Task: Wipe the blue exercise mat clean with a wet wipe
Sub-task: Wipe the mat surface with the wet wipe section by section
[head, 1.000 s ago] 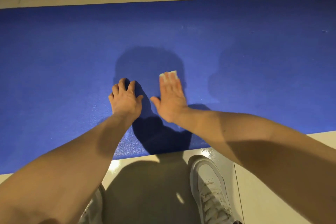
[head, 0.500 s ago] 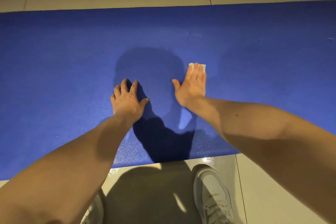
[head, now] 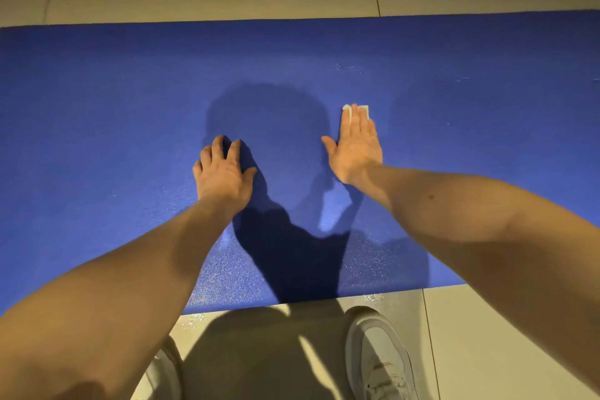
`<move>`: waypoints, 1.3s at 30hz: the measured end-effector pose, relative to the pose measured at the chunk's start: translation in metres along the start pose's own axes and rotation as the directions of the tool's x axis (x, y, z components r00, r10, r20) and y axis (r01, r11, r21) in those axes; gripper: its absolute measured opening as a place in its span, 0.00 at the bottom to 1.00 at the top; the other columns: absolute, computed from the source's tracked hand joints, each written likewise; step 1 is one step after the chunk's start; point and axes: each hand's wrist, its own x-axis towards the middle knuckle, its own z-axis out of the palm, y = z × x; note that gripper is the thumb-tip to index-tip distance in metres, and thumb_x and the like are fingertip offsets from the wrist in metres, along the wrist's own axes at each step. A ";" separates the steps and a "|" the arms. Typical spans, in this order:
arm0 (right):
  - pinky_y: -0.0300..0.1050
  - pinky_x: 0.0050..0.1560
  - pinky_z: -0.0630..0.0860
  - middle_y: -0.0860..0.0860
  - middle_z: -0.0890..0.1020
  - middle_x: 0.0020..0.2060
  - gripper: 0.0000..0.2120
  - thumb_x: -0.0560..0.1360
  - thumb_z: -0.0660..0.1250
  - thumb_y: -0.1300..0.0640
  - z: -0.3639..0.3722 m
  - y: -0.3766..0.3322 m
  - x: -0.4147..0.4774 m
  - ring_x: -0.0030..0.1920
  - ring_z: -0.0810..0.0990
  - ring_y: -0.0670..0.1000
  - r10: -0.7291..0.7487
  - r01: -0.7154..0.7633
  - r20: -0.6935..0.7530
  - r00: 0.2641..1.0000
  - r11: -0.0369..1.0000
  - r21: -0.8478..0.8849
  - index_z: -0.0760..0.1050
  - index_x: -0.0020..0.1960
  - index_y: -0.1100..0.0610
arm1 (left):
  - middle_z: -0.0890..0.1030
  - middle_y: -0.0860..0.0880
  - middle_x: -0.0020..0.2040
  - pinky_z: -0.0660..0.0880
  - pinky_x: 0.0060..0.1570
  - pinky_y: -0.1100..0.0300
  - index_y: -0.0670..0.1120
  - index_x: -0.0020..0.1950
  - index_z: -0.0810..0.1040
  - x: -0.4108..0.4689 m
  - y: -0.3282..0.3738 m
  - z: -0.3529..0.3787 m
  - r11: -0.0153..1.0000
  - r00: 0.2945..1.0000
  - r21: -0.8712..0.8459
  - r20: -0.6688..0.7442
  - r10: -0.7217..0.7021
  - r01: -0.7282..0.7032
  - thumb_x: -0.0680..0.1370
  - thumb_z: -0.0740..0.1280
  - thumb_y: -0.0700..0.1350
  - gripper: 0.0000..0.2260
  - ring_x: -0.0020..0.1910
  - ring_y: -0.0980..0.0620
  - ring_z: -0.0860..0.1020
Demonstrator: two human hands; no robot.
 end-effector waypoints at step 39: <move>0.59 0.80 0.37 0.59 0.41 0.82 0.41 0.83 0.48 0.36 -0.005 -0.093 0.061 0.81 0.34 0.62 -0.071 0.072 -0.028 0.997 0.995 0.061 0.38 0.82 0.62 | 0.58 0.45 0.79 0.57 0.72 0.43 0.51 0.79 0.61 0.073 0.012 -0.011 0.999 0.999 0.030 -0.050 -0.011 0.012 0.80 0.62 0.62 0.30 0.75 0.40 0.57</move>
